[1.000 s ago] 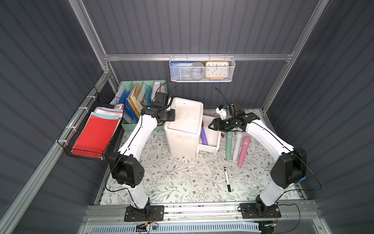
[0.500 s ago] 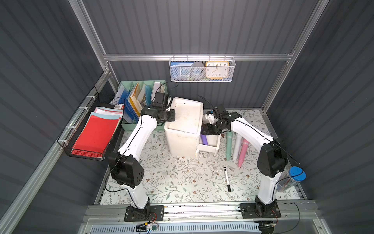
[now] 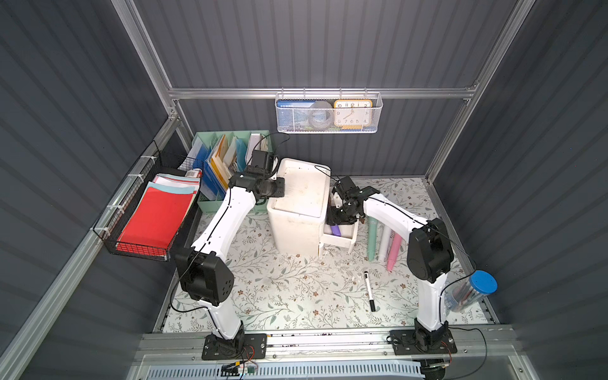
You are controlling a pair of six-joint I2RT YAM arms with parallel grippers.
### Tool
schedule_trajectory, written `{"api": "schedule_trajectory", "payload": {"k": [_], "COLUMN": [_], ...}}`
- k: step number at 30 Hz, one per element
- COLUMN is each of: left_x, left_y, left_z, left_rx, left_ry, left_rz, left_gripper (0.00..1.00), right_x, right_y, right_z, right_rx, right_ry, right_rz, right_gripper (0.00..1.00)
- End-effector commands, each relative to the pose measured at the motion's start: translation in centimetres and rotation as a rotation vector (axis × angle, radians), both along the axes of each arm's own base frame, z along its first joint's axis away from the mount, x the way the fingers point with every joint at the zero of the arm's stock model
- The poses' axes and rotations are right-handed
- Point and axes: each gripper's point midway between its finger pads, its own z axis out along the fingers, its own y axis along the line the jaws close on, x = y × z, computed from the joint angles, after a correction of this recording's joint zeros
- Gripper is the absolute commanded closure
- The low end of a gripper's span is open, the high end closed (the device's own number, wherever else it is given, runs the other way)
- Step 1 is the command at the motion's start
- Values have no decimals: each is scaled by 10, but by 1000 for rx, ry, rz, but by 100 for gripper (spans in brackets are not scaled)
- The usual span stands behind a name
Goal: Take the microphone out of the drawer
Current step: Pick up the microphone from the drawer.
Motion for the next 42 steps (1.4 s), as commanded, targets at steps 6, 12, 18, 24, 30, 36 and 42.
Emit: {"api": "schedule_trajectory", "payload": {"k": [6, 12, 18, 24, 30, 36, 42], "left_x": [-4, -4, -4, -5, -7, -8, -8], "left_y": [-39, -38, -38, -36, -36, -35, -36], "left_z": [10, 9, 10, 8, 7, 8, 10], "left_rx": [-222, -221, -220, -216, -216, -214, -216], "left_ry": [1, 0, -1, 1, 2, -1, -4], "left_rz": [-40, -35, -34, -30, -31, -33, -36], "left_gripper": [100, 100, 100, 100, 100, 100, 100], "right_x": [5, 6, 7, 9, 11, 11, 12], "right_y": [4, 5, 2, -7, -18, -28, -35], "right_z": [1, 5, 13, 24, 34, 45, 56], "right_rx": [-10, 6, 10, 29, 66, 80, 85], "right_ry": [-14, -19, -27, -36, -32, -55, -83], "right_rz": [-26, -39, -81, -148, -215, -256, -274], "right_gripper": [58, 70, 78, 81, 82, 83, 83]}}
